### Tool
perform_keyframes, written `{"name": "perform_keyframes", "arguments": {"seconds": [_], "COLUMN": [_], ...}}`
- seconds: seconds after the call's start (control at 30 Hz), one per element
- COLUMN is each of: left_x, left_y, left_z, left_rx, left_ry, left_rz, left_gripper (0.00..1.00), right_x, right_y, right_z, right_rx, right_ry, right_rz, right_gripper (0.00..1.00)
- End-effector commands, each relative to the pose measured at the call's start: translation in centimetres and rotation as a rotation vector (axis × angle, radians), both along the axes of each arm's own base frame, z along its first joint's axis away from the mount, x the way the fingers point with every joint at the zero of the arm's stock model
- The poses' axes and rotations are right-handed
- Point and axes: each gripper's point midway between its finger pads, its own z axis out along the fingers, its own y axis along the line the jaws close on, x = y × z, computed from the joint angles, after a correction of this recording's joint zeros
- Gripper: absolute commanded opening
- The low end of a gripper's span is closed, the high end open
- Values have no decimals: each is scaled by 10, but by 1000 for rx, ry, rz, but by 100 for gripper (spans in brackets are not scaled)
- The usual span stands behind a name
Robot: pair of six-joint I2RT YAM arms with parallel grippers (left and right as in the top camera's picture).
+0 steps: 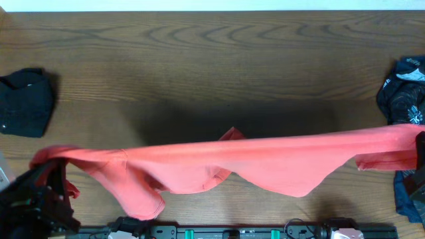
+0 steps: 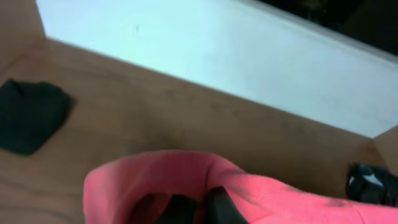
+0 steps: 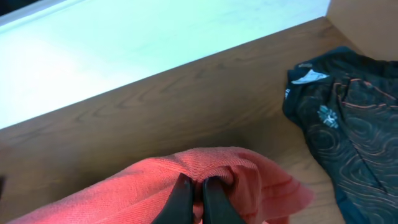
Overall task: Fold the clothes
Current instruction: 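Lift the T-shirt with both grippers and stretch it apart sideways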
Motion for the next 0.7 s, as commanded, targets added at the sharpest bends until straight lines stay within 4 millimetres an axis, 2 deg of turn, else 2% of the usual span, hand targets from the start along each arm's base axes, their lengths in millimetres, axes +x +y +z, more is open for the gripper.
{"name": "perform_keyframes", "arguments": {"seconds": [0.0, 0.1, 0.2, 0.43, 0.57, 0.67], "left_x": [10, 20, 28, 55, 70, 74], "left_y": [11, 14, 39, 77, 80, 81], "left_z": [19, 37, 50, 46, 50, 63], "left_rx": [54, 84, 154, 283, 315, 323], "left_ry": [-67, -132, -159, -72, -63, -94], "left_rz": [55, 76, 222, 484, 521, 532], "left_gripper": [6, 6, 6, 6, 6, 6], "right_x": [11, 28, 48, 85, 94, 99], "right_y": [-21, -21, -20, -20, -22, -26], "right_z": [1, 7, 9, -12, -17, -12], "right_rx": [-63, -79, -100, -121, -140, -152], "right_ry": [13, -5, -5, 108, 131, 112], "right_rz": [-111, -101, -89, -82, -86, -110], "right_gripper": [2, 2, 1, 2, 1, 2]}}
